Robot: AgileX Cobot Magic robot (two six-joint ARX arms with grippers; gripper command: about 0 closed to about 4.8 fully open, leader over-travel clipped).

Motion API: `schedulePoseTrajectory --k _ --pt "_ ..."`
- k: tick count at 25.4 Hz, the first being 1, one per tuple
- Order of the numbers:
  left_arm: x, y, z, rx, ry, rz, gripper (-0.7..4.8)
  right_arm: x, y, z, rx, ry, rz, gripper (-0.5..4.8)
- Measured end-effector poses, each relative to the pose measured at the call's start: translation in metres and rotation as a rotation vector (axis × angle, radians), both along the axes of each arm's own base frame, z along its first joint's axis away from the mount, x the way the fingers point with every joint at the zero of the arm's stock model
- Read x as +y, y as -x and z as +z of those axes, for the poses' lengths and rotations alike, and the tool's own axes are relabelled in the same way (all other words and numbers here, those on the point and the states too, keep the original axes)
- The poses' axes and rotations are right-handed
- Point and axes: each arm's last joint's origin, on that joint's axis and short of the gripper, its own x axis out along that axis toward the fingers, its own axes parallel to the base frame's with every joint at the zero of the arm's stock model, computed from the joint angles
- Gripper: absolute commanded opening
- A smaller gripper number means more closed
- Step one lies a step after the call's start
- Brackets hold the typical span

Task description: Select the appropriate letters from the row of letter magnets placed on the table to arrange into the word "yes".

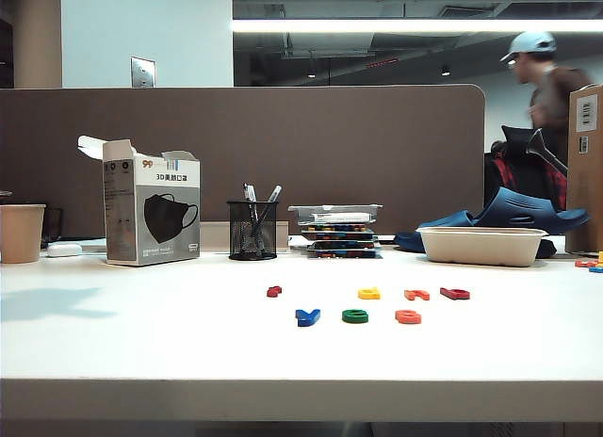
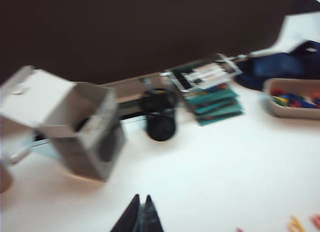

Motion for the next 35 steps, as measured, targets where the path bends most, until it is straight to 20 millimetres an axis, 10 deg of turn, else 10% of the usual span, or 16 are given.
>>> schedulePoseTrajectory --k 12,35 --pt "0.063 -0.001 -0.011 0.004 0.024 0.114 -0.06 -0.003 0.014 -0.026 -0.088 -0.017 0.0 -0.02" --pt "0.077 0.165 -0.12 -0.209 0.136 0.164 -0.06 -0.004 0.02 -0.036 -0.122 -0.007 0.012 -0.02"
